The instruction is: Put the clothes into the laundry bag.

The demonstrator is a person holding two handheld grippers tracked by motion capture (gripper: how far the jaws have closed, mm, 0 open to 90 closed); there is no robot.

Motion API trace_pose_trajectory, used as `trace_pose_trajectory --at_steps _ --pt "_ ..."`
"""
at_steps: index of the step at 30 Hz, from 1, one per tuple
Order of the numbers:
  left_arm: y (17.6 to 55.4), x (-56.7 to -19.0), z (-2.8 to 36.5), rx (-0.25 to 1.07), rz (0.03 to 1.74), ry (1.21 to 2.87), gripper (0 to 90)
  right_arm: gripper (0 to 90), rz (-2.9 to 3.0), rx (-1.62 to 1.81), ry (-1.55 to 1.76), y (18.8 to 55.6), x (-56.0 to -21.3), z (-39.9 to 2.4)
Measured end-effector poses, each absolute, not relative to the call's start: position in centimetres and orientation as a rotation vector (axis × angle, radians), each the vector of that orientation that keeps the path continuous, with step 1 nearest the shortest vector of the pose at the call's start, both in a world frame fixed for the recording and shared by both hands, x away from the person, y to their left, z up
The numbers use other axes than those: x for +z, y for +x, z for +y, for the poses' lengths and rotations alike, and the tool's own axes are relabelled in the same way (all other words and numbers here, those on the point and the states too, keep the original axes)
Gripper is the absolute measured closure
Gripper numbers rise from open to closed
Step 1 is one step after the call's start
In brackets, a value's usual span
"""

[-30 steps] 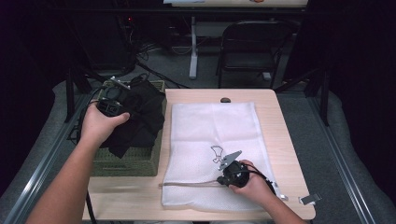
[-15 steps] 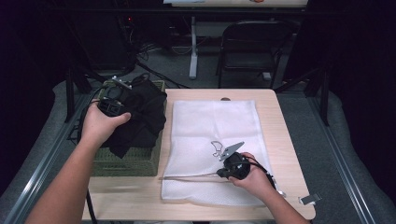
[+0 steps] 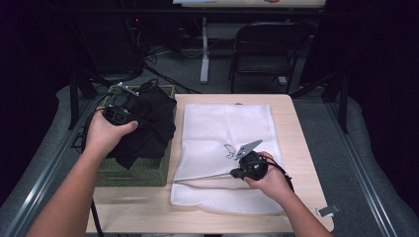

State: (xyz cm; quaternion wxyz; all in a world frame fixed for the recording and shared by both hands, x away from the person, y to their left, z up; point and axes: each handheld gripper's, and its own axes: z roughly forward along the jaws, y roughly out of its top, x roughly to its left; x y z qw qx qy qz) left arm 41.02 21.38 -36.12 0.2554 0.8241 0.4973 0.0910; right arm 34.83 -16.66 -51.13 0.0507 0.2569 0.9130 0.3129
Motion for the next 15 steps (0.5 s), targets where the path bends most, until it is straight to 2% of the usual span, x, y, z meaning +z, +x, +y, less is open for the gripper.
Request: trace_pose_trajectory --at_steps 15 --pt "40.1 -36.2 21.1 0.243 1.325 2.235 68.4 89.1 2.781 0.928 0.765 35.6 -49.6 -16.5"
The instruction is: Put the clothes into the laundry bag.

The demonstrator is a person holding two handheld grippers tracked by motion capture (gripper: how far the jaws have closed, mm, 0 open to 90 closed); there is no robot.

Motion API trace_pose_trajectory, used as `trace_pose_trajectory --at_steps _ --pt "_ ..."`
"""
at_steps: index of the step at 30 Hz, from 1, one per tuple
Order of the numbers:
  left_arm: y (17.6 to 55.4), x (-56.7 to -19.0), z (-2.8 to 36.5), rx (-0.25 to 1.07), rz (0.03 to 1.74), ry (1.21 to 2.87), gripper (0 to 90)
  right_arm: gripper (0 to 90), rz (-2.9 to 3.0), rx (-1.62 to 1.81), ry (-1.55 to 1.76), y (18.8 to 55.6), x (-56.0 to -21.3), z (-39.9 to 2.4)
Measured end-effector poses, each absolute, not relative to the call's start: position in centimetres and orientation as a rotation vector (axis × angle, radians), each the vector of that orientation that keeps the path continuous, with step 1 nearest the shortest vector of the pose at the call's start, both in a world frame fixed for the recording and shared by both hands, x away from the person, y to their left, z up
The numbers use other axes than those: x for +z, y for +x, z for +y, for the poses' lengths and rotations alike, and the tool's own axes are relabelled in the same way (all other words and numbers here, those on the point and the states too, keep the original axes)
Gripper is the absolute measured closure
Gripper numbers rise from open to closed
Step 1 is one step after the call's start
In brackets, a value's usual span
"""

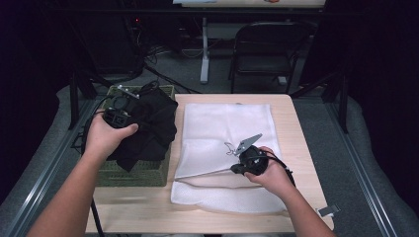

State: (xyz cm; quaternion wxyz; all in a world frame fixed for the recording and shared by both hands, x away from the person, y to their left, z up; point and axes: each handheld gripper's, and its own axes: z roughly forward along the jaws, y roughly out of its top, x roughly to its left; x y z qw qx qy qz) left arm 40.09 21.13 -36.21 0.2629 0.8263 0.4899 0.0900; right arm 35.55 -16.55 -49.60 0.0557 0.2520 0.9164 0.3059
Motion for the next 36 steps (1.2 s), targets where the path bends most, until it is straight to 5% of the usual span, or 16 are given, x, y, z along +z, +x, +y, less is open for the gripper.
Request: trace_pose_trajectory --at_steps 36 --pt "37.4 -37.1 19.7 0.213 1.189 2.28 68.5 89.2 2.757 0.929 0.754 37.8 -47.3 -17.2"
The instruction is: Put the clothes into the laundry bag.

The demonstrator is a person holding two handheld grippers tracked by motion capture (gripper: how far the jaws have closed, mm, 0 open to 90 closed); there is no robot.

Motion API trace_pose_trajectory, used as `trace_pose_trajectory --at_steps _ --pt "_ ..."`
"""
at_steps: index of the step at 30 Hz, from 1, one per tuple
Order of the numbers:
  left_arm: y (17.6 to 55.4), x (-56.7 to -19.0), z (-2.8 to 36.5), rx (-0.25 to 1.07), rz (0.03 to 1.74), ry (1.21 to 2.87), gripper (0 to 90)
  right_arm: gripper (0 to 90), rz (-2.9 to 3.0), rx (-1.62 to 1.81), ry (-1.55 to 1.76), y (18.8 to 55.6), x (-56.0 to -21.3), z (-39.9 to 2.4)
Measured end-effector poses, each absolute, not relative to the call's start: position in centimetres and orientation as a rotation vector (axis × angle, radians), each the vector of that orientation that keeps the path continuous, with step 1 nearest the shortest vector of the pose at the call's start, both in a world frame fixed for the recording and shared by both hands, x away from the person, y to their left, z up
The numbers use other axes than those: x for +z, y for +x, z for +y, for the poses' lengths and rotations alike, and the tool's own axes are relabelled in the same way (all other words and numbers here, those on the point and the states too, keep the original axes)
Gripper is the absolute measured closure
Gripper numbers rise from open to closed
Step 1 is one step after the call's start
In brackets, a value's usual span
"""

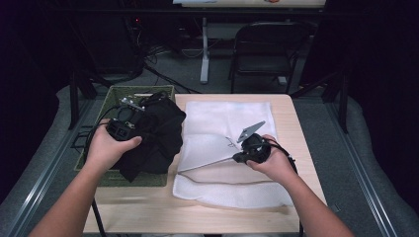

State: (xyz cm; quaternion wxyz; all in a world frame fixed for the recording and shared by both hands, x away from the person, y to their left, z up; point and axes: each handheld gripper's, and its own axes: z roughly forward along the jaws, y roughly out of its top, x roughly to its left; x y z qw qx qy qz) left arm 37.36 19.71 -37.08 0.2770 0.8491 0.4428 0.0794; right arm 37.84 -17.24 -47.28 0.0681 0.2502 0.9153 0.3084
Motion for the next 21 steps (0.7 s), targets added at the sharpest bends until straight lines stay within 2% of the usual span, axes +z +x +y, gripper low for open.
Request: trace_pose_trajectory --at_steps 21 --pt "36.38 -37.83 19.07 0.185 1.138 2.303 68.5 89.2 2.744 0.929 0.759 38.78 -47.23 -17.73"
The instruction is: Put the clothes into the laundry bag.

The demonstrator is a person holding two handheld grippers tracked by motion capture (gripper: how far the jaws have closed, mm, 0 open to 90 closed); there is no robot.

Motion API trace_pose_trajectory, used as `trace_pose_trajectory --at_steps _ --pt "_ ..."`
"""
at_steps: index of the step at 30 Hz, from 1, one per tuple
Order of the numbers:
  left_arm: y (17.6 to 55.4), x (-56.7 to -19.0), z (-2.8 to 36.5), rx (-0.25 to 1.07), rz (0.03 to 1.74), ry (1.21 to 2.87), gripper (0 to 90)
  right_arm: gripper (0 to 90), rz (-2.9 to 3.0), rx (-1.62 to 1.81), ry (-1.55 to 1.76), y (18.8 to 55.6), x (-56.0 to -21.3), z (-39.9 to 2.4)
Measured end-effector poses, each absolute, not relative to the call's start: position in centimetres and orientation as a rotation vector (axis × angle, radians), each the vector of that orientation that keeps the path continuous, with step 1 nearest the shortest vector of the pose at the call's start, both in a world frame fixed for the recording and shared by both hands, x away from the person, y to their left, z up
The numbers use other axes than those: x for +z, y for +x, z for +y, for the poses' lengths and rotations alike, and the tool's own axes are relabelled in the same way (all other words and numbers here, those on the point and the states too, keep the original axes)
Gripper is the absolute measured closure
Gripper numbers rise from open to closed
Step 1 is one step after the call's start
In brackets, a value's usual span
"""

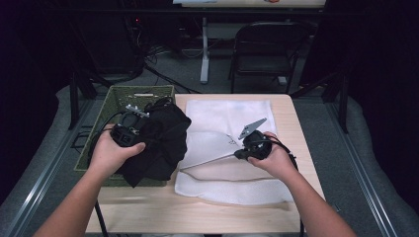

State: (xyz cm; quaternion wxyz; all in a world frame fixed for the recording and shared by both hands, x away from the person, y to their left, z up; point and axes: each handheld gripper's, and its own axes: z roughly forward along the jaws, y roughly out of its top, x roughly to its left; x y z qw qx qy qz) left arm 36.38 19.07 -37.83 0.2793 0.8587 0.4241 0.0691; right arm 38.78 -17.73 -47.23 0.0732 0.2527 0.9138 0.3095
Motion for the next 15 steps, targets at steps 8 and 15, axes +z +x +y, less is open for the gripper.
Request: trace_pose_trajectory --at_steps 8,15 --pt "35.6 -37.8 18.9 0.179 1.111 2.307 68.5 89.2 2.738 0.936 0.756 38.8 -47.2 -17.8" --pt "34.9 -38.0 18.5 0.175 1.085 2.31 68.5 89.2 2.731 0.926 0.745 38.8 -46.6 -17.6"
